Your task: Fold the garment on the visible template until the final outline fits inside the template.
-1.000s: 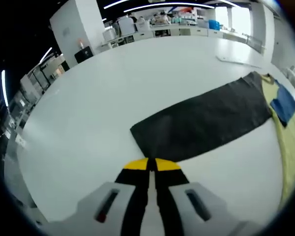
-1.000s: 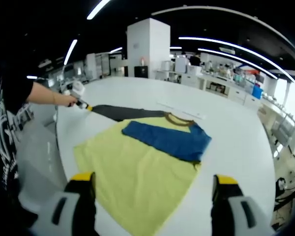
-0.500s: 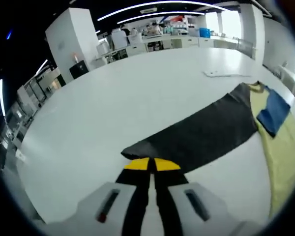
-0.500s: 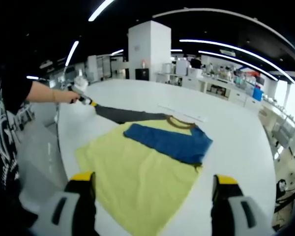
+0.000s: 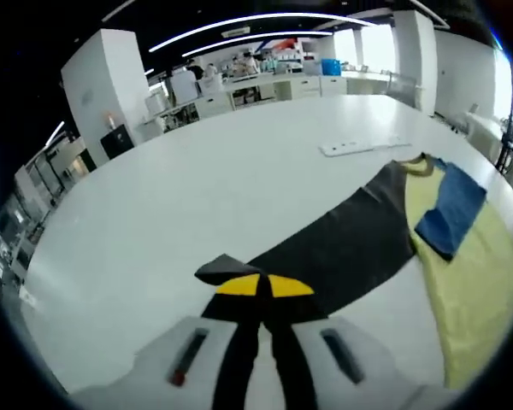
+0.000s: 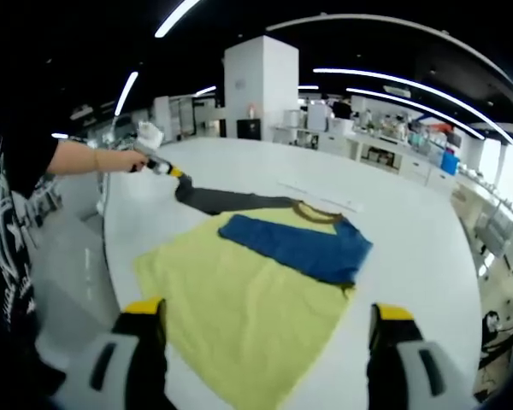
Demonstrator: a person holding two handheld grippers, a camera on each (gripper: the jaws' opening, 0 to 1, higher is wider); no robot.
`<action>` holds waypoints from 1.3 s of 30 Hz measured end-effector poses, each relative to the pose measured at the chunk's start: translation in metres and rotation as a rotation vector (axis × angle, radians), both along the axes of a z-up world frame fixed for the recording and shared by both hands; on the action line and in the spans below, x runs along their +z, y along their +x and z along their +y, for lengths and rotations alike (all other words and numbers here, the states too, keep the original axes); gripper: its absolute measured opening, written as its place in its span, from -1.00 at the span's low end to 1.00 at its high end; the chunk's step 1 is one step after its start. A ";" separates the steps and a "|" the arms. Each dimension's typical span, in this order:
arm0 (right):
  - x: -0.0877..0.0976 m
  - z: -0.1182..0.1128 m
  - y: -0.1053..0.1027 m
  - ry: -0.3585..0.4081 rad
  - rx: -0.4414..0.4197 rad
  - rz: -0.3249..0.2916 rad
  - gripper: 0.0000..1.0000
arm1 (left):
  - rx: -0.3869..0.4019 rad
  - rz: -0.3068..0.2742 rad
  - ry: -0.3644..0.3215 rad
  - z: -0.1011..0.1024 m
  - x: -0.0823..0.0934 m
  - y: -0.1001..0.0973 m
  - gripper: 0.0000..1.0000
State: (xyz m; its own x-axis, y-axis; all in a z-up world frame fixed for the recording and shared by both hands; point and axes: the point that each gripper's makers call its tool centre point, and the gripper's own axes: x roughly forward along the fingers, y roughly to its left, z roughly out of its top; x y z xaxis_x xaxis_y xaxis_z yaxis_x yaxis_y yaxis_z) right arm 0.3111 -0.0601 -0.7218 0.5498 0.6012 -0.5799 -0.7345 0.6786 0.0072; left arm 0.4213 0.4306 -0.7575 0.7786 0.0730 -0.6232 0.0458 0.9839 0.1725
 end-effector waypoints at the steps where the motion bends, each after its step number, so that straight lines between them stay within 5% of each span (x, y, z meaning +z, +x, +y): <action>1: 0.000 0.001 0.000 0.001 0.001 0.000 1.00 | -0.010 -0.003 0.000 -0.005 0.002 0.002 -1.00; 17: 0.003 0.003 -0.005 0.006 0.007 -0.004 1.00 | -0.150 -0.049 -0.030 -0.077 0.022 0.039 -1.00; 21: 0.002 0.002 -0.006 0.006 0.006 -0.002 1.00 | -0.185 -0.041 0.021 -0.094 0.023 0.042 -1.00; 39: 0.006 0.007 -0.010 0.023 0.023 -0.007 1.00 | -0.233 -0.049 -0.066 -0.146 0.030 0.054 -1.00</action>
State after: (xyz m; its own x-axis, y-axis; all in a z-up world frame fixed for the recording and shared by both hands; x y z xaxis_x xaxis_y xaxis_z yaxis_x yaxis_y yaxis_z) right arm 0.3008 -0.0530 -0.7162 0.5396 0.6272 -0.5616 -0.7502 0.6610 0.0174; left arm 0.4755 0.2850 -0.7275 0.7989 -0.1515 -0.5821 0.2660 0.9569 0.1161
